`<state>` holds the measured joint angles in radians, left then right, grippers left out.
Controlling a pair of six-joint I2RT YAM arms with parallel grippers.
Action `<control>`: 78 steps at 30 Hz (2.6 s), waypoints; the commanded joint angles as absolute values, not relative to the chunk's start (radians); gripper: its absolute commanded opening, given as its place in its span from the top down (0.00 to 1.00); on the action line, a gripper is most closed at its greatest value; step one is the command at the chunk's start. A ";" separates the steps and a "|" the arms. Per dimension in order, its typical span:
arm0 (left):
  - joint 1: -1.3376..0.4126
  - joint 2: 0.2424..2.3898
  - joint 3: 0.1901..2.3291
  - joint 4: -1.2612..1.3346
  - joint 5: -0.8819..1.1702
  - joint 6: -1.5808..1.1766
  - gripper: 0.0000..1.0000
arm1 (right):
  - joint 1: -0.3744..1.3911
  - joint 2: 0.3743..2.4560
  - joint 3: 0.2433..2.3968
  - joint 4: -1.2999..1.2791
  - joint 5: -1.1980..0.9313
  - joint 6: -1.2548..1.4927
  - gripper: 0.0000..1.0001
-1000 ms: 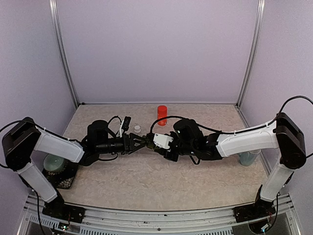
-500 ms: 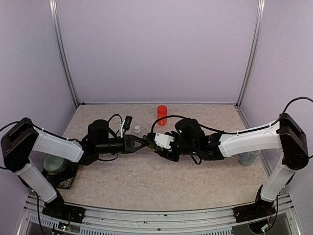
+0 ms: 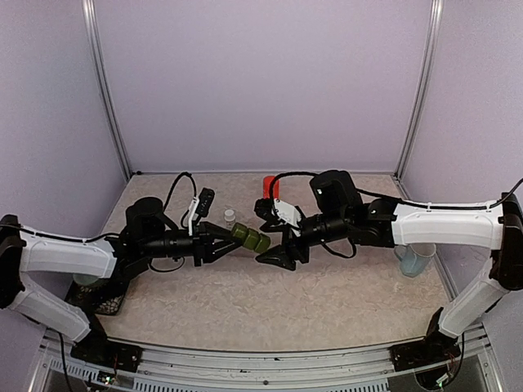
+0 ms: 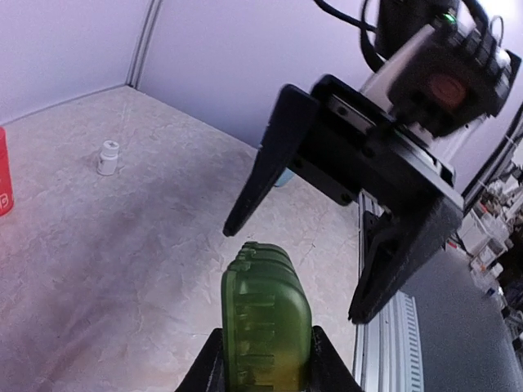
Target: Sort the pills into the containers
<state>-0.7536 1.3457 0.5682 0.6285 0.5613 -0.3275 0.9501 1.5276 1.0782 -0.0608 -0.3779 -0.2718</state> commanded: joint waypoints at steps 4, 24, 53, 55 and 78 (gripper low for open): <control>-0.809 1.239 0.513 0.563 0.639 -0.080 0.77 | 0.913 1.430 1.109 -0.212 -0.573 -0.192 0.20; -0.875 1.151 0.496 0.540 0.600 -0.017 0.77 | 0.942 1.532 1.118 -0.219 -0.694 -0.208 0.34; -0.884 1.136 0.472 0.574 0.500 -0.167 0.16 | 0.963 1.432 1.067 -0.147 -0.481 -0.202 0.90; -0.884 1.132 0.452 0.595 0.479 -0.230 0.09 | 0.971 1.401 1.054 -0.138 -0.411 -0.210 0.90; -1.007 1.242 0.538 0.651 0.081 -0.728 0.01 | 1.235 1.467 1.028 -0.041 0.463 -0.299 0.93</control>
<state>-0.9829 1.2076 0.4755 0.6289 0.1467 -0.6788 1.2060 1.4338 1.0168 -0.0761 0.3344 -0.2943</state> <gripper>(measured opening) 0.988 0.216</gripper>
